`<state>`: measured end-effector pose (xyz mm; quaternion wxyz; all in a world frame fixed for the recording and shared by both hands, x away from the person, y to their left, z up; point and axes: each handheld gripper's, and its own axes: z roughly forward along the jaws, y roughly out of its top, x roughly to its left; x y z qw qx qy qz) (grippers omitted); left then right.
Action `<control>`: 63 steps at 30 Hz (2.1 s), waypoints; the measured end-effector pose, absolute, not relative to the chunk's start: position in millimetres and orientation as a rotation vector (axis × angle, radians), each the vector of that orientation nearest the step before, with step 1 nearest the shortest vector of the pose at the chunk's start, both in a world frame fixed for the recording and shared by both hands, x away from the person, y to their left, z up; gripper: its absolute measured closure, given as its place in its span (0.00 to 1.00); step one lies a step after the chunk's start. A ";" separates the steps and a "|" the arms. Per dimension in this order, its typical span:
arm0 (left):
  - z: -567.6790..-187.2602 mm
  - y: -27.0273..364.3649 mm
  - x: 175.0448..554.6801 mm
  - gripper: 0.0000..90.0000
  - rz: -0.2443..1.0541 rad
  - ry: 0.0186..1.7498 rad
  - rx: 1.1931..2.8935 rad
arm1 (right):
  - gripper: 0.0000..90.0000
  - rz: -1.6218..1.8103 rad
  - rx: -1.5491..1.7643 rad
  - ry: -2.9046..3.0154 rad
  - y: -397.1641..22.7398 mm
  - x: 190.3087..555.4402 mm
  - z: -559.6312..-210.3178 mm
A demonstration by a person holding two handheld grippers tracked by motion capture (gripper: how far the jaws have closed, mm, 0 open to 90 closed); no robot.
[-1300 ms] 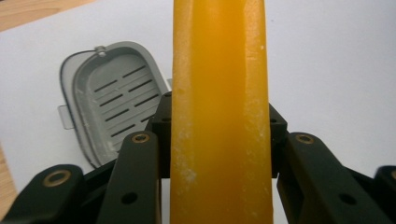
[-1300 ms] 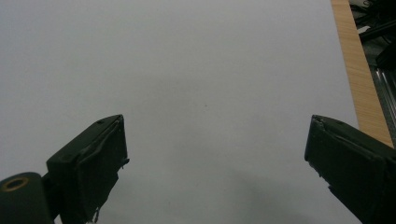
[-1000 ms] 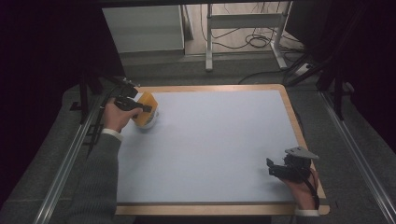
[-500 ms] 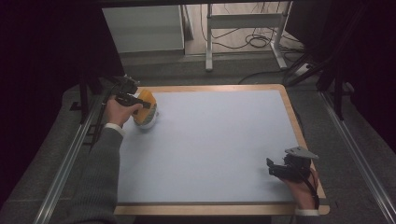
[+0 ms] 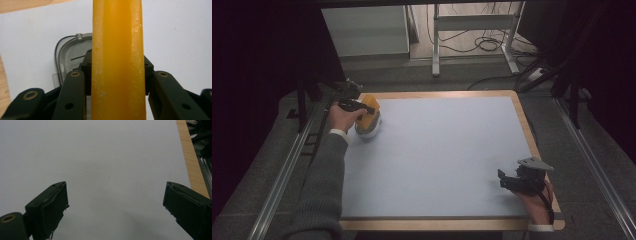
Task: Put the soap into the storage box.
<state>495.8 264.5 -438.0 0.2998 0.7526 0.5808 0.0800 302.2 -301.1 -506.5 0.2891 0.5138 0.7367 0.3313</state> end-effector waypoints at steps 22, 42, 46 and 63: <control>-463.2 276.5 499.9 0.68 0.173 1.640 1.929 | 0.07 0.880 1.376 1.957 -300.1 302.5 -506.7; -461.2 283.7 499.6 0.40 0.255 1.704 1.880 | 0.07 0.884 1.371 1.960 -299.2 302.0 -506.0; -451.3 289.7 492.7 0.32 0.332 1.709 1.869 | 0.07 0.885 1.366 1.967 -298.5 302.4 -506.6; -432.0 279.8 428.2 0.27 0.266 1.353 1.868 | 0.07 0.895 1.341 1.970 -294.9 302.3 -504.8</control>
